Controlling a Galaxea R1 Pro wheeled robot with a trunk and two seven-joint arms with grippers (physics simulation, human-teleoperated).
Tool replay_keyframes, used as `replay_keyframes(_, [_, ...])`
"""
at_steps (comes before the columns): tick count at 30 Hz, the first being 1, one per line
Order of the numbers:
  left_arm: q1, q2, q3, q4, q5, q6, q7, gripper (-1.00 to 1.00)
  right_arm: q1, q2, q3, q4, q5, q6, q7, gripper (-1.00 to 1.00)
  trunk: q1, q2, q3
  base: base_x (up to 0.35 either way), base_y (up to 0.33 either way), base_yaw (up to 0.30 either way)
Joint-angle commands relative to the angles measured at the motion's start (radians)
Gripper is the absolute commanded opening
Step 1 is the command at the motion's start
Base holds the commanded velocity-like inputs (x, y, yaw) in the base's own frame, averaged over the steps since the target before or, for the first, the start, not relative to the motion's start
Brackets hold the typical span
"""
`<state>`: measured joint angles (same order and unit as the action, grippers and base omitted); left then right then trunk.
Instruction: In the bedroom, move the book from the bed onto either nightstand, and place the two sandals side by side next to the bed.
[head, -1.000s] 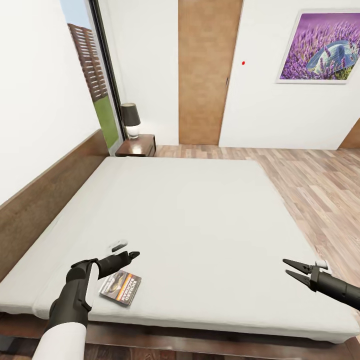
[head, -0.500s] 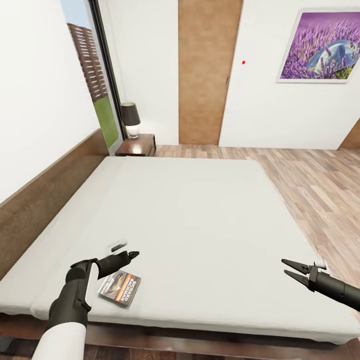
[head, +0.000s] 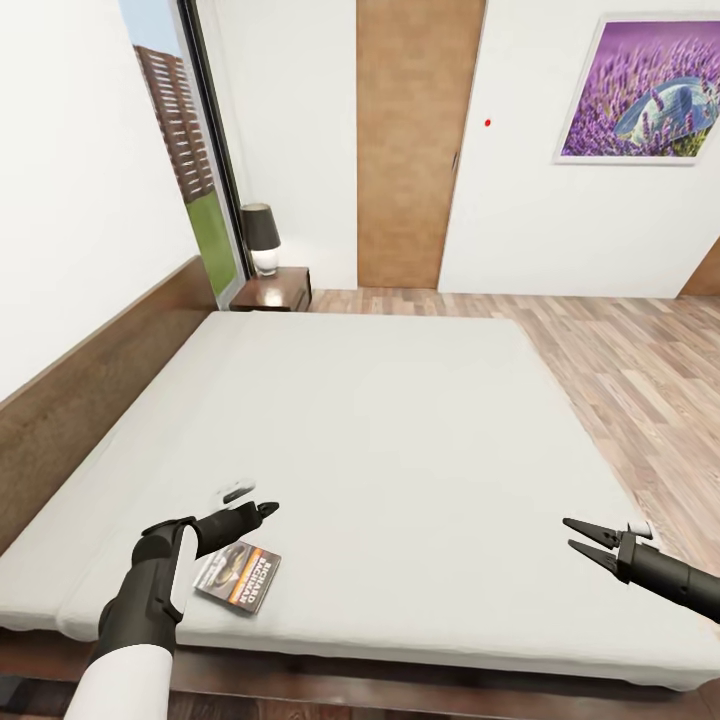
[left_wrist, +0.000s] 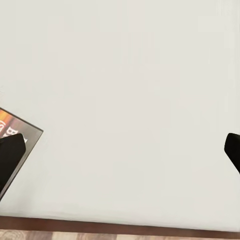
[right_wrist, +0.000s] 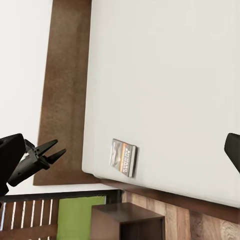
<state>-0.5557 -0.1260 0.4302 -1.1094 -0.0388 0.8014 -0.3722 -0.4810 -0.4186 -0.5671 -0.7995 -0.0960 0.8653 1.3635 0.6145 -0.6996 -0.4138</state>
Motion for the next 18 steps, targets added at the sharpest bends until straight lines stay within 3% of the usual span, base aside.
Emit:
replay_keyframes(1, [-0.001, -0.001, 0.004, -0.001, -0.004, 0.006, -0.007, 1.0, -0.001, 0.0, -0.001, 0.0, -0.002, 0.008, 0.002, 1.0, 0.004, -0.008, -0.004, 0.0, 0.0, 0.0])
replay_keyframes(18, [-0.001, -0.001, 0.004, -0.001, -0.004, 0.006, -0.007, 1.0, -0.001, 0.0, -0.001, -0.001, -0.002, 0.008, 0.002, 1.0, 0.069, -0.127, -0.058, 0.0, 0.0, 0.0])
